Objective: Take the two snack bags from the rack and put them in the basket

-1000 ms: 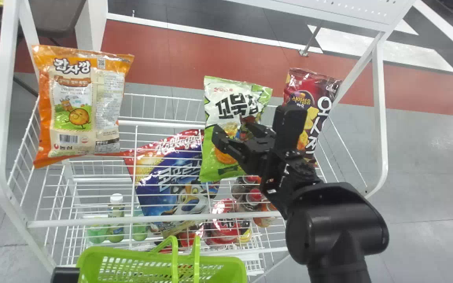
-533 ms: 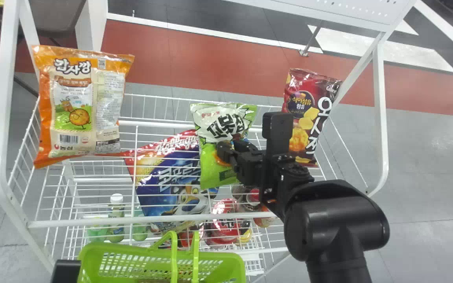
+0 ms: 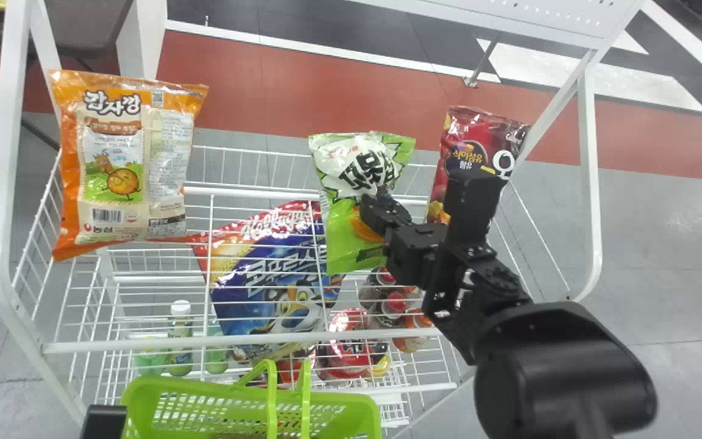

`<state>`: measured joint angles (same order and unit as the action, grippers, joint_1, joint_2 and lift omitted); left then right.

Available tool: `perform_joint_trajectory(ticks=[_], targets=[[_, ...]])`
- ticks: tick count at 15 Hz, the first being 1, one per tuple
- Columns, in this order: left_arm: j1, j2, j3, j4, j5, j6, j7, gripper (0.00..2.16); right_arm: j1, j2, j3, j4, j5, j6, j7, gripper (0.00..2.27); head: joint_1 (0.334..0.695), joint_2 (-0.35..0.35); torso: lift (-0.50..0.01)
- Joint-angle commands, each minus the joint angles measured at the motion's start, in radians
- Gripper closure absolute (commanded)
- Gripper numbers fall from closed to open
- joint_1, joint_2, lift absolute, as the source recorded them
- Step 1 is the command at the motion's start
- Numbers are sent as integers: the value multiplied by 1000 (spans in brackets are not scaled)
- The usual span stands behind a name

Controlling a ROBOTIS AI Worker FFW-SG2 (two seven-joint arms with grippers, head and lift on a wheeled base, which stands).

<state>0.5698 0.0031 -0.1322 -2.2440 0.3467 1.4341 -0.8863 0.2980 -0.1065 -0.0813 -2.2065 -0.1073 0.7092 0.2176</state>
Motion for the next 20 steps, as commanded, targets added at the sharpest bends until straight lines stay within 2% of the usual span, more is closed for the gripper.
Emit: perform_joint_trajectory(ticks=[1,2,4,7,9,12,14,17,20], targets=[[7,0,5,-6,0,-2,-2,1534,84,-4,-52,-151,-89,112,9,2219,695,-350,-10],[7,0,6,-5,0,-2,-3,1534,130,-4,-83,-234,-121,241,9,2219,695,-350,-10],[7,-3,2,4,0,-17,1,1534,251,1,-118,-352,-138,309,11,2219,695,-350,-10],[32,-6,6,-3,0,-45,4,1534,328,-4,-178,-426,-212,468,91,2219,695,-350,-10],[32,-6,8,-6,0,-51,10,1534,394,-9,-215,-466,-226,548,106,2219,695,-350,-10],[35,-6,9,-31,0,-45,20,1534,402,-47,-258,-493,-232,843,118,2219,695,-350,-10],[38,-6,11,-45,0,-42,21,1534,418,-58,-268,-489,-244,863,121,2219,695,-350,-10],[39,-6,13,-52,0,-33,21,1534,428,-64,-186,-412,-256,863,140,2219,695,-350,-10],[39,-6,5,-60,0,-20,27,1534,391,-68,-54,-340,-204,849,108,2219,695,-350,-10]])
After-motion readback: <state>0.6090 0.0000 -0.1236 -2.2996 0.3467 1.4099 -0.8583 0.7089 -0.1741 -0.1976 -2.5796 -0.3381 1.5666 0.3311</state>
